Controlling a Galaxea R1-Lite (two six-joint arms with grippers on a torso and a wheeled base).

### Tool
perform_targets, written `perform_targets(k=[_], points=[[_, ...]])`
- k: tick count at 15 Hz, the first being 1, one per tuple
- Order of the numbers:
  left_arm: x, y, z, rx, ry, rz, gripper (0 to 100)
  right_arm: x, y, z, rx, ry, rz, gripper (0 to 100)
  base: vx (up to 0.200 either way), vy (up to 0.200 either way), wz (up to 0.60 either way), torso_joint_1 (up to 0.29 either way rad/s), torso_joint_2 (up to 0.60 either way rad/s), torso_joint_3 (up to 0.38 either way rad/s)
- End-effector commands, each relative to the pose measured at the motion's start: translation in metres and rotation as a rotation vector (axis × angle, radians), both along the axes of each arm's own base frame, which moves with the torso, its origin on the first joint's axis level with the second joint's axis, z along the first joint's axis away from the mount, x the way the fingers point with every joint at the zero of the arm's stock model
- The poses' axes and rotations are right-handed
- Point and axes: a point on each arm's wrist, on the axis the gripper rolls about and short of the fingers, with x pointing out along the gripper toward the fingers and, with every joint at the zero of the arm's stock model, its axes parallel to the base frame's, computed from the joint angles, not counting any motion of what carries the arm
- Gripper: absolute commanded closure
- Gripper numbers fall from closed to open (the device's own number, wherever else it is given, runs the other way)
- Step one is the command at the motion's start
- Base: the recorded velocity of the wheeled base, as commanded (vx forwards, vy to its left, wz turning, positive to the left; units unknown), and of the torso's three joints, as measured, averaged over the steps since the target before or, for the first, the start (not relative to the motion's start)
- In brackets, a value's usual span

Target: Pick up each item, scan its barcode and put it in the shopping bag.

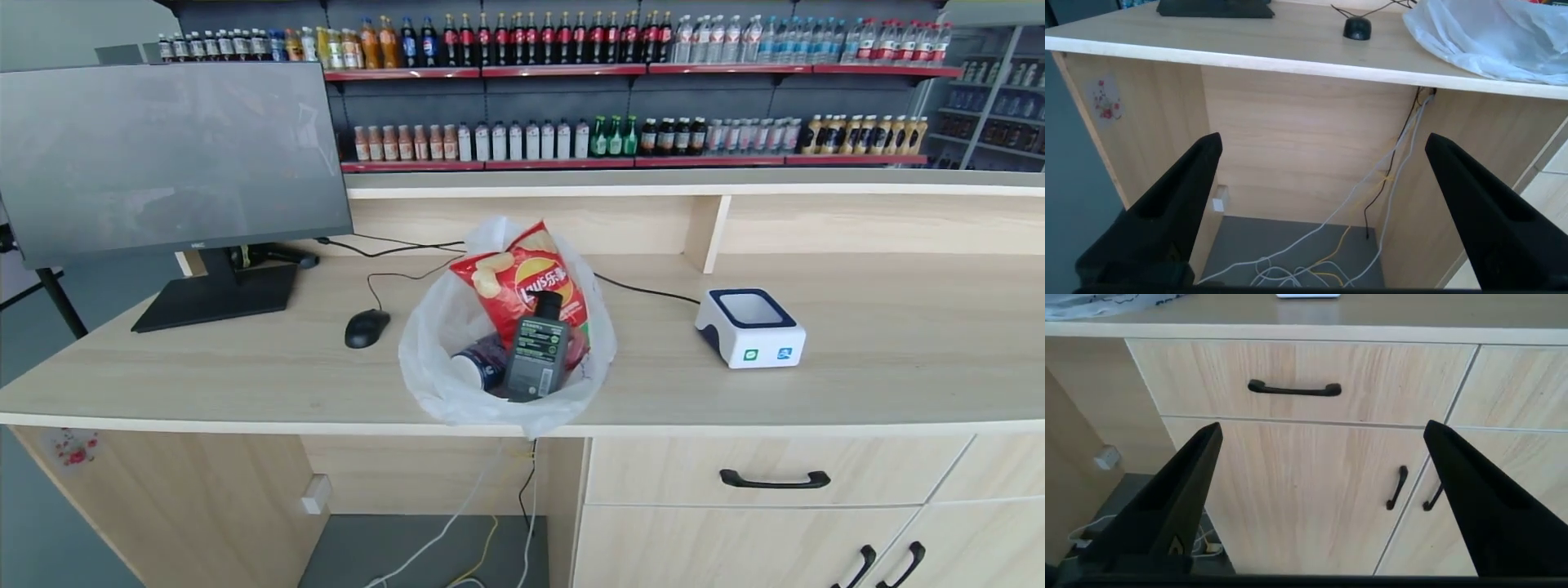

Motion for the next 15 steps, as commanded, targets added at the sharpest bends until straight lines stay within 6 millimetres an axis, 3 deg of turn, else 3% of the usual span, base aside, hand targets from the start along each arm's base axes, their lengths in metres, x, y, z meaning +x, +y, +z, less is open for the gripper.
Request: perform_targets(k=[1, 13, 15], points=[[0.0, 0.0, 0.0, -0.001, -0.001, 0.001, 0, -0.0051, 0.001, -0.0013, 0.001, -0.067, -0.059, 0, 0.0, -0.2, 0.0, -0.002, 0.0, -0.002], [0.0, 0.0, 0.0, -0.003, -0.001, 0.0, 0, -0.0059, 0.0013, -0.0014, 0.022, -0.079, -0.043, 0, 0.0, -0.2, 0.0, 0.002, 0.0, 0.004], [0.0, 0.0, 0.0002, -0.003, -0.002, 0.001, 0, -0.0059, 0.0013, -0.0014, 0.024, -0.079, -0.043, 0, 0.0, 0.0, 0.0, 0.0, 0.0, 0.0]])
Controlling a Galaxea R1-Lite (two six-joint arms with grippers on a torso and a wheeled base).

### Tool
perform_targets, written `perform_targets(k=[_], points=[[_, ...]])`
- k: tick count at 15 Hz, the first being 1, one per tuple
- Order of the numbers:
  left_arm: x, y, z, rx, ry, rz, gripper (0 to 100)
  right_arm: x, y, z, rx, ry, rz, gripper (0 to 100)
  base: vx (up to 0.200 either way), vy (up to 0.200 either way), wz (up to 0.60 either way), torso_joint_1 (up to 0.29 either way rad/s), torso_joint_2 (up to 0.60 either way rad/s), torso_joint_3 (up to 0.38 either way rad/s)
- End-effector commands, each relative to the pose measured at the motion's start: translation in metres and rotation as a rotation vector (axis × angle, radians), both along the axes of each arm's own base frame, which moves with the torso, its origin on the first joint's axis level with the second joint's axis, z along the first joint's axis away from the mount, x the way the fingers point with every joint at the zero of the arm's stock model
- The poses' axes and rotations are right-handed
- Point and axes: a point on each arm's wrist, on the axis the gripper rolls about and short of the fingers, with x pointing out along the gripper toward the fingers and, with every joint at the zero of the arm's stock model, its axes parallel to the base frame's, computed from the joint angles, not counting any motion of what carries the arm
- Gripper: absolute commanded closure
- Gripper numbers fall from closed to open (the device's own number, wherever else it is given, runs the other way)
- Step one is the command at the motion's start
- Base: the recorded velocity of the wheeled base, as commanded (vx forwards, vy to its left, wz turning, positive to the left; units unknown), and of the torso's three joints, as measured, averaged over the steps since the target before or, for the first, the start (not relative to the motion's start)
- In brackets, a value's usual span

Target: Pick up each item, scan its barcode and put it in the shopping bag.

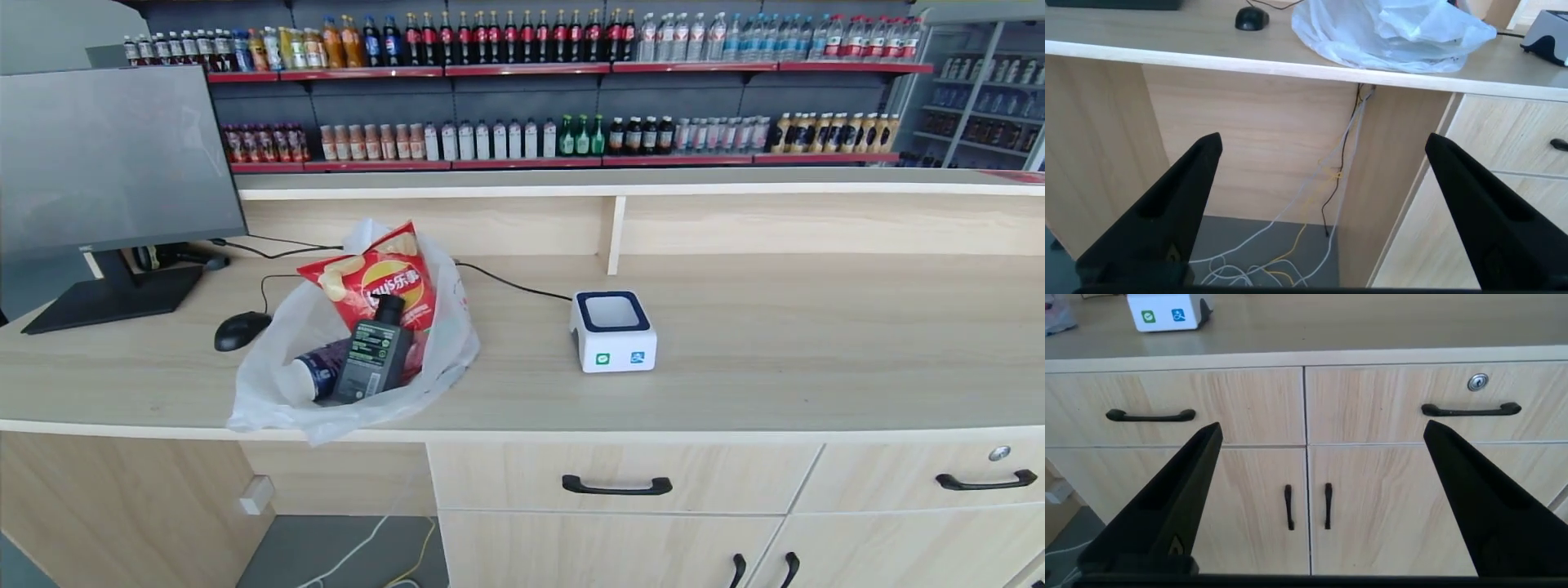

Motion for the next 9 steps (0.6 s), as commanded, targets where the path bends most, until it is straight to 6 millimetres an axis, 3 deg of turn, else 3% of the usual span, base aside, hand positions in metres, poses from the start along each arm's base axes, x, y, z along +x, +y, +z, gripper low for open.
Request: perform_targets(k=[1, 8, 9], points=[[0.0, 0.0, 0.0, 0.002, 0.0, -0.001, 0, 0.0001, 0.0, 0.0, -0.001, 0.002, 0.0, 0, 0.0, 0.0, 0.0, 0.0, 0.0, 0.0], [0.0, 0.0, -0.0002, -0.001, 0.001, -0.001, 0, 0.0001, 0.0, 0.0, -0.004, 0.002, 0.0, 0, -0.2, 0.0, 0.0, 0.004, 0.0, 0.0], [0.0, 0.0, 0.0, -0.001, 0.0, 0.0, 0, 0.0001, 0.0001, 0.0, -0.007, 0.002, 0.001, 0, 0.0, 0.0, 0.0, 0.0, 0.0, 0.0]])
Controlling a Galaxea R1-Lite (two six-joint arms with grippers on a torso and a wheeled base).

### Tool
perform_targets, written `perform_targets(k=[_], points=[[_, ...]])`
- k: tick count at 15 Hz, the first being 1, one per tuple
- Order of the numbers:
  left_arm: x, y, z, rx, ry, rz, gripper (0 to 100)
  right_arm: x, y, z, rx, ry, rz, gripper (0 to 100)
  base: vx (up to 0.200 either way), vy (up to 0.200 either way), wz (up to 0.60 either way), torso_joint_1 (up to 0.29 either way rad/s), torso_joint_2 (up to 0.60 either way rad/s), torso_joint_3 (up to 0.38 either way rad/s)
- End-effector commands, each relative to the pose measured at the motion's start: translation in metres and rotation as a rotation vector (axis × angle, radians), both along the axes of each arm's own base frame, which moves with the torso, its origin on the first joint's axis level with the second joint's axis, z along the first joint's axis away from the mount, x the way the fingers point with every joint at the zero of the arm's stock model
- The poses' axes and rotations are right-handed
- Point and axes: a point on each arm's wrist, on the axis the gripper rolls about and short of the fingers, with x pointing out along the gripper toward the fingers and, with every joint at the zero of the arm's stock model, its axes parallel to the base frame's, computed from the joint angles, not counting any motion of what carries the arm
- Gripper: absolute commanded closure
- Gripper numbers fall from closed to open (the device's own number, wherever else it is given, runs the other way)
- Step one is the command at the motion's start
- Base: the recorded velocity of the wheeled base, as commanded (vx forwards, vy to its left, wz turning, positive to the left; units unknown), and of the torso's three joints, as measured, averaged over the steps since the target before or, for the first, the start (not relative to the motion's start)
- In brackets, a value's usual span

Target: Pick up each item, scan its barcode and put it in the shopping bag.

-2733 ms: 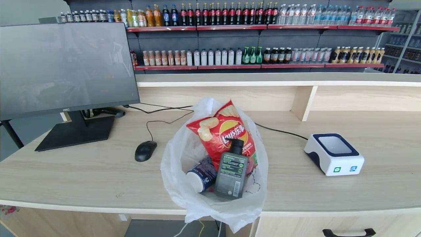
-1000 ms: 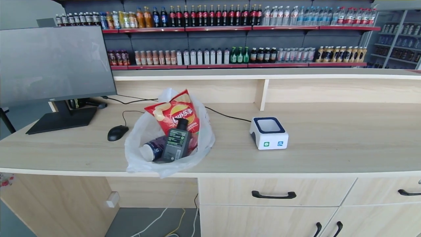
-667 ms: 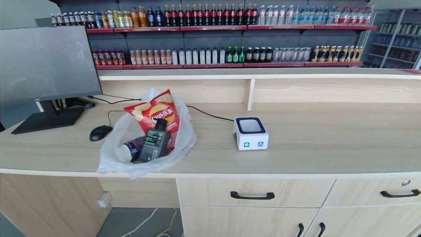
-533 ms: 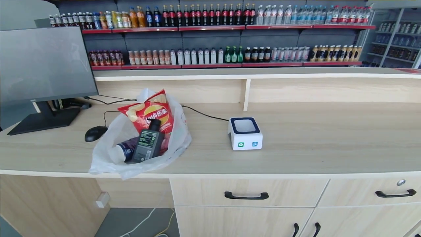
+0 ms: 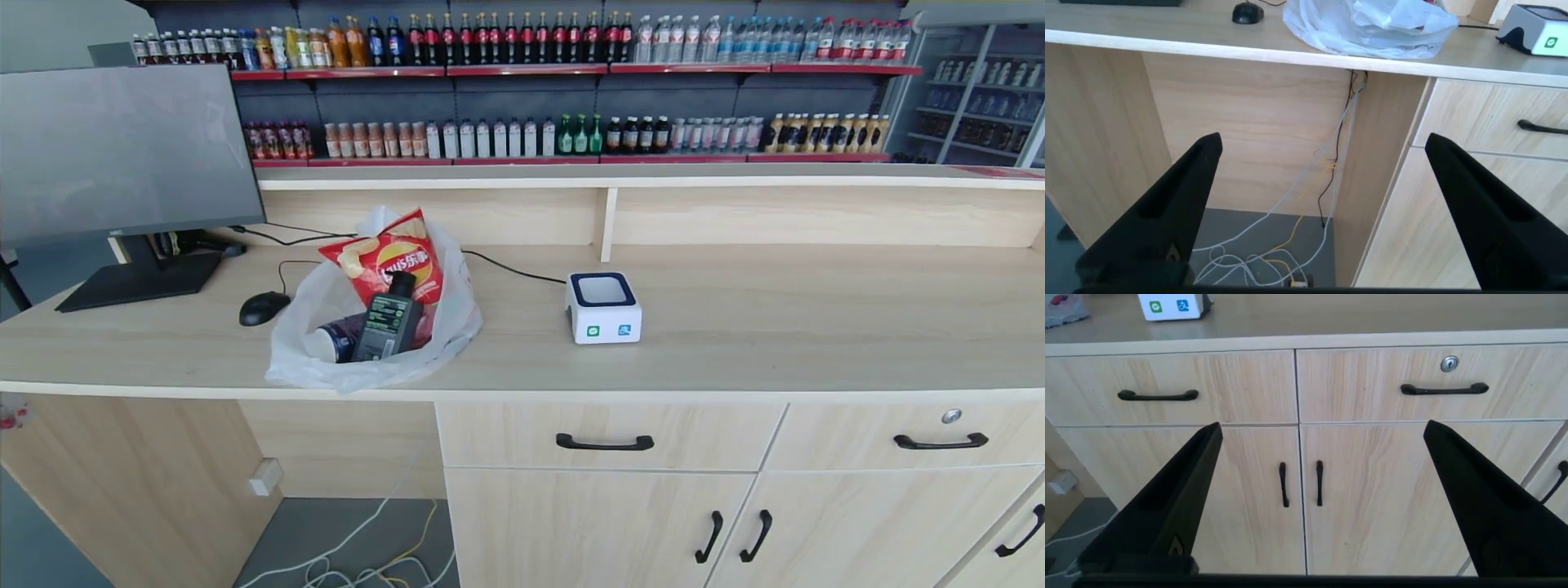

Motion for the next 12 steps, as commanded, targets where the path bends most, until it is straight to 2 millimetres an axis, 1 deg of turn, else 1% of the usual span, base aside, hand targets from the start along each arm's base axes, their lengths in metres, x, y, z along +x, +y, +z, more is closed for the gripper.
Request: perform_targets(k=[1, 2, 12], points=[[0.0, 0.0, 0.0, 0.0, -0.001, 0.002, 0, 0.0001, 0.0, 0.0, 0.0, 0.002, 0.001, 0, 0.0, 0.0, -0.6, 0.002, 0.01, 0.002], [0.0, 0.0, 0.0, 0.0, -0.001, 0.002, 0, 0.0001, 0.0, 0.0, 0.0, 0.002, 0.001, 0, 0.0, 0.0, -0.6, -0.002, 0.0, 0.007], [0.0, 0.0, -0.0002, 0.002, 0.001, 0.0, 0, 0.0001, 0.0, 0.0, -0.003, 0.002, 0.001, 0, 0.0, 0.0, 0.0, 0.0, 0.0, 0.0]])
